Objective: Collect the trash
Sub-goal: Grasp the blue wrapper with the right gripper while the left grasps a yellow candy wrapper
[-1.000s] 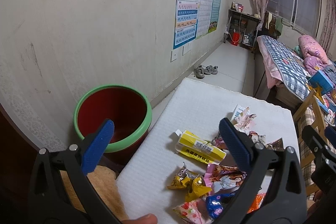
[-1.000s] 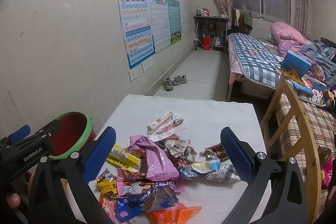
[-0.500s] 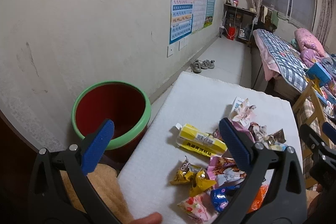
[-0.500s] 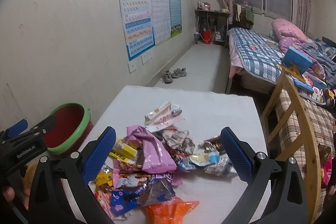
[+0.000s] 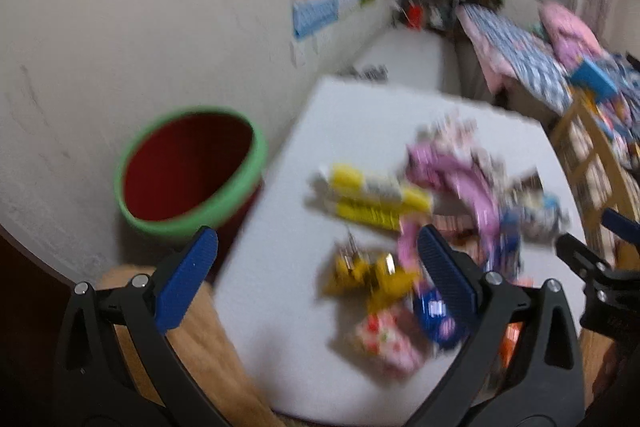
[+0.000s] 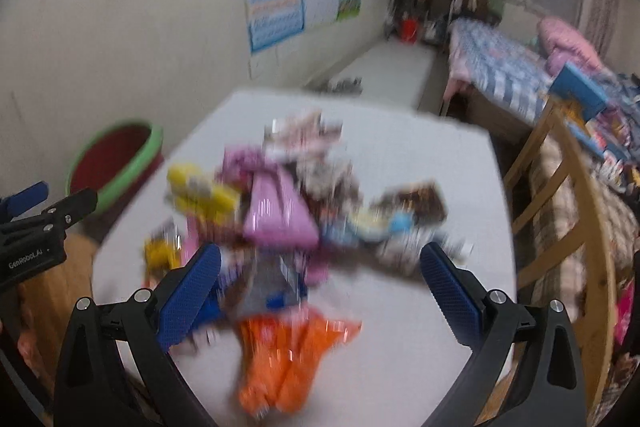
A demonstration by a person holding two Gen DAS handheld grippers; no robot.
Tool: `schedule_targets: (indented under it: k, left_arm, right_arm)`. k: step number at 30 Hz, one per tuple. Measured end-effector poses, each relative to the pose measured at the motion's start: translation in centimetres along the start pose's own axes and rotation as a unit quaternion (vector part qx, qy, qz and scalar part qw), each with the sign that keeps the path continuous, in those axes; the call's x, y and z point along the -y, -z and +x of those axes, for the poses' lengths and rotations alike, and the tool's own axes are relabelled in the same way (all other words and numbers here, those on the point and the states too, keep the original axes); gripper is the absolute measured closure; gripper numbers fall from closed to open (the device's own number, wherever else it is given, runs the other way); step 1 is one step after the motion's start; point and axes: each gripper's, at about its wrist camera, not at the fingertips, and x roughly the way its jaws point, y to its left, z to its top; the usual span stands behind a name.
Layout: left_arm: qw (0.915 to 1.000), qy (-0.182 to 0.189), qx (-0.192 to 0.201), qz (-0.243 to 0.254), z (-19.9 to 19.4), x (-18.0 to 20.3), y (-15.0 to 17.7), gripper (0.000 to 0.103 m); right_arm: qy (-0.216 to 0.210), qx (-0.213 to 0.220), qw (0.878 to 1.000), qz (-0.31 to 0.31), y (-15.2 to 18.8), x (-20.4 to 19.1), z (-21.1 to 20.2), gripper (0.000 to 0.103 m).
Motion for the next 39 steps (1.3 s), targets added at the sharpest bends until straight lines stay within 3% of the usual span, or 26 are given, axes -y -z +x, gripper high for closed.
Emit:
schedule_targets:
  k: [5, 9, 11, 13, 15, 16, 18, 20, 26, 28, 30, 32, 33, 39]
  left_arm:
    - [0.9952, 0.051, -0.084, 0.005, 3.4, 0.7, 2.4, 0.006]
    - [0.9898, 0.082, -0.115, -0.015, 4.5, 0.5, 2.9, 0.013]
    - [0.99, 0.078, -0.116, -0.015, 4.5, 0.4, 2.9, 0.013]
    - [0.99, 0.077, -0.117, -0.017, 4.3, 0.2, 3.0, 0.013]
    - [0.9898, 0.078, -0.118, -0.016, 4.2, 0.1, 3.0, 0.013]
    - [0.9899, 0.077, -0.118, -0.014, 4.1, 0.1, 3.1, 0.013]
    - [0.9902, 0.074, -0.118, -0.01, 4.2, 0.1, 3.1, 0.013]
    - [0.9901, 0.075, -0.118, -0.011, 4.3, -0.1, 3.0, 0.015]
    - [0.9883, 0.083, -0.127, -0.014, 5.8, 0.3, 2.4, 0.036]
    - [0.9874, 0.089, -0.131, -0.01, 6.2, 0.6, 2.3, 0.05]
    - [0.9861, 0.099, -0.133, -0.007, 6.4, 0.7, 2.2, 0.057]
    - [0.9848, 0.11, -0.135, -0.003, 6.4, 0.9, 2.2, 0.073]
    - [0.9843, 0.114, -0.134, -0.003, 6.4, 0.9, 2.1, 0.085]
    - [0.986, 0.129, -0.103, -0.017, 3.9, -0.4, 0.9, 0.086]
  right_arm:
    - [-0.066, -0.062, 0.994, 0.063, 2.0, 0.9, 2.5, 0.007]
    - [-0.12, -0.087, 0.984, 0.096, 2.2, 0.4, 4.4, 0.015]
    - [-0.155, -0.11, 0.974, 0.124, 2.0, 0.3, 5.9, 0.017]
    - [-0.182, -0.125, 0.965, 0.143, 1.8, 0.1, 7.0, 0.03]
    - [-0.193, -0.151, 0.958, 0.148, 1.8, -0.3, 8.4, 0.074]
    - [-0.197, -0.155, 0.956, 0.151, 1.7, -0.3, 8.5, 0.085]
    - [-0.201, -0.14, 0.958, 0.149, 1.2, -0.4, 7.8, 0.093]
    - [-0.184, -0.115, 0.968, 0.125, 0.2, -0.6, 6.4, 0.094]
    - [-0.141, -0.059, 0.985, 0.079, -2.0, -0.5, 3.2, 0.094]
    - [-0.132, -0.048, 0.987, 0.072, -2.3, -0.2, 2.6, 0.094]
    - [-0.127, -0.039, 0.989, 0.069, -2.5, -0.1, 1.9, 0.094]
    - [-0.126, -0.034, 0.989, 0.068, -2.7, 0.0, 1.6, 0.094]
    - [-0.126, -0.032, 0.989, 0.068, -2.5, 0.2, 1.4, 0.094]
    - [-0.129, -0.004, 0.99, 0.065, -3.3, 0.1, -1.0, 0.094]
